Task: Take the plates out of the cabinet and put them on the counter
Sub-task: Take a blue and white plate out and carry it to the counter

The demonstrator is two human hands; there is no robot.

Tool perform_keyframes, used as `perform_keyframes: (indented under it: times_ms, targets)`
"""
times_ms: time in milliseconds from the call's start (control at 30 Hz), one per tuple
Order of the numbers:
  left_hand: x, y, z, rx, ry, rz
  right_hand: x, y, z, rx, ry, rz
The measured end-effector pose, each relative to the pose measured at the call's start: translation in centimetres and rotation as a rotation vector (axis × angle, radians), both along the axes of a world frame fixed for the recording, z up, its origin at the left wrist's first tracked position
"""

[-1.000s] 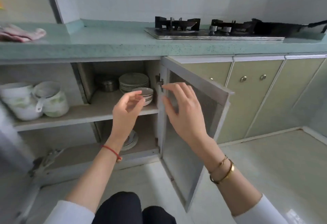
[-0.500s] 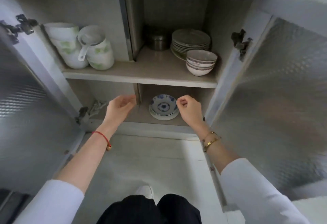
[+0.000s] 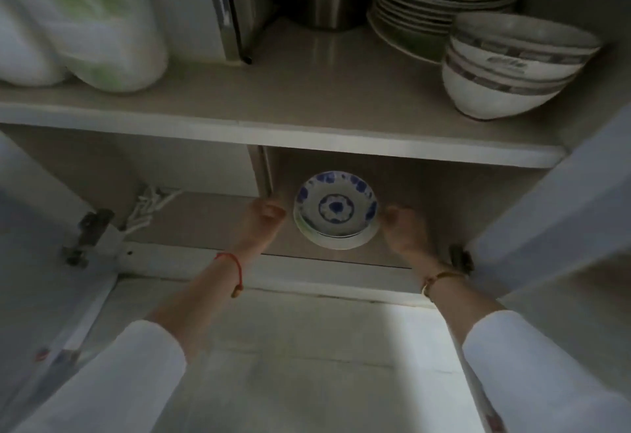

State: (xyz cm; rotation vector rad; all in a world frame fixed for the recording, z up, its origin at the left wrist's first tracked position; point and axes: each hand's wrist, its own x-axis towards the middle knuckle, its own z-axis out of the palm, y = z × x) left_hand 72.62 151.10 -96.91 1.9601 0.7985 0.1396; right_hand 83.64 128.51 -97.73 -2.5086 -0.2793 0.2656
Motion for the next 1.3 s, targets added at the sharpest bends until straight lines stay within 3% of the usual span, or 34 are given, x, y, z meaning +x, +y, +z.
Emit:
perform_keyframes:
  times_ms: [233, 533, 633, 800, 1033, 1300]
  targets:
    - [5.4, 0.7, -3.7, 0.194, 0.058, -0.112, 3.4, 3.1, -4.2, 0.014, -0.011, -0.081]
    - [6.7, 0.3, -5.4, 0.263, 0.057, -0.208, 3.6, 3.7, -5.3, -0.061, -0.074, -0.057]
    - [6.5, 0.0, -5.6, 0.244, 0.019, -0.187, 3.4, 3.6, -4.9, -0.058, -0.075, -0.070]
    - [4.9, -0.3, -5.6, 0.047, -0.089, -0.061, 2.2, 3.3, -3.7, 0.090, -0.054, -0.144]
    - [-0.8, -1.7, -1.2, -0.095, -0.221, 0.081, -3.3, 2.7, -0.4, 0.367, -0.011, -0.223]
    - [-11.1, -4.9, 10.3, -0.056, -0.084, 0.108, -14.8, -0.3, 10.0, 0.487, 0.074, -0.350]
